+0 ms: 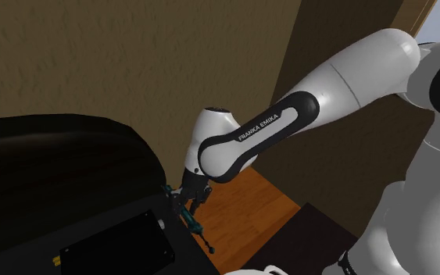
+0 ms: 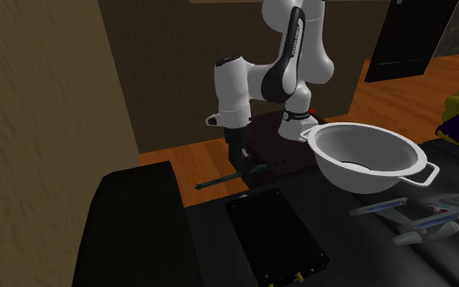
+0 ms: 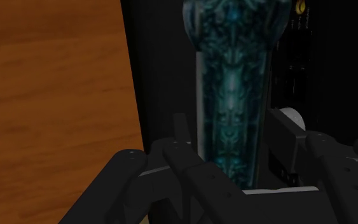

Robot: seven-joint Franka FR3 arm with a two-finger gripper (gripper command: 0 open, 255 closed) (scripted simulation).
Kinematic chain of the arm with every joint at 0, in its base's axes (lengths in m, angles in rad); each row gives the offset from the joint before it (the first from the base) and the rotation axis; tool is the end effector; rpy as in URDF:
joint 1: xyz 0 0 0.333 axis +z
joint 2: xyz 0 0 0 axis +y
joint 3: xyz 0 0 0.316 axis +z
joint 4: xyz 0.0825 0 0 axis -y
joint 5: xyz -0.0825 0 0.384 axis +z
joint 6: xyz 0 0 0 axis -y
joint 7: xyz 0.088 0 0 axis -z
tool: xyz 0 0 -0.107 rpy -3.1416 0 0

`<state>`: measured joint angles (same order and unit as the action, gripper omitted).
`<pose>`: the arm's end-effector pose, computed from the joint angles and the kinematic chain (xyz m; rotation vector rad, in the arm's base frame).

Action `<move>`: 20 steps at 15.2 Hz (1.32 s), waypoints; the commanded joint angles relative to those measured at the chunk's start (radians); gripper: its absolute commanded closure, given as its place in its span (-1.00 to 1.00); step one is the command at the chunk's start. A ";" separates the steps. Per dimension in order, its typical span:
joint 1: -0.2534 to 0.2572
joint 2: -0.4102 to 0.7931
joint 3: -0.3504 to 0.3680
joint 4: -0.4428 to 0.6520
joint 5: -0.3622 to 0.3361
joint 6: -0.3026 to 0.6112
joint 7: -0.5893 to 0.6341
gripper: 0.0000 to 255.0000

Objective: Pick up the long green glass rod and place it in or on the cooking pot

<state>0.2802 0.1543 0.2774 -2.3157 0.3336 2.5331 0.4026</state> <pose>0.4497 0.2766 0.2846 -2.8926 0.1711 0.0809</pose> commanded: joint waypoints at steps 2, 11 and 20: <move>-0.002 -0.033 -0.001 0.008 -0.003 -0.041 0.010 1.00; -0.007 -0.120 -0.004 0.042 -0.011 -0.159 0.035 1.00; -0.013 -0.189 -0.010 0.093 -0.020 -0.277 0.060 1.00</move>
<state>0.2677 -0.0260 0.2678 -2.2275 0.3142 2.2694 0.4587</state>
